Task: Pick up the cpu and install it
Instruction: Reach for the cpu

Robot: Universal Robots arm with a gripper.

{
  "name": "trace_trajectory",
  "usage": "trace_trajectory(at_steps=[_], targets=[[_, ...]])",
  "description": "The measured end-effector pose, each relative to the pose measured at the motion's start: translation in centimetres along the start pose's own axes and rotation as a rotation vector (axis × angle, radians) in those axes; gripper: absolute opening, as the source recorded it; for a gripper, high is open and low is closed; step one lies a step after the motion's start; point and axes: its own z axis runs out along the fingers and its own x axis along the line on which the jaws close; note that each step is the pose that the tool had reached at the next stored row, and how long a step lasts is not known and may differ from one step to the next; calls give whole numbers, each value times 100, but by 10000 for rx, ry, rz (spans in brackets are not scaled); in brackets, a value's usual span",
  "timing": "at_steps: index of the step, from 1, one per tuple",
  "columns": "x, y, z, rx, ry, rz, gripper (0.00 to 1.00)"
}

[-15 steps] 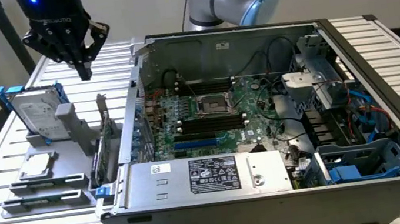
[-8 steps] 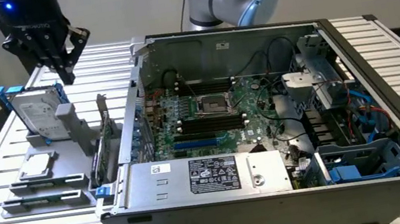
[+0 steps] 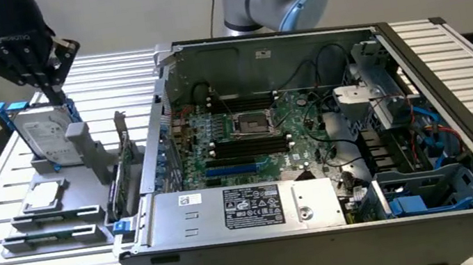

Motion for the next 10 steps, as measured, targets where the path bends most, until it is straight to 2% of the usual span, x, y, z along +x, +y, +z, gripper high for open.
trace_trajectory(at_steps=[10], targets=[[454,-29,54,71,-5,1,11]])
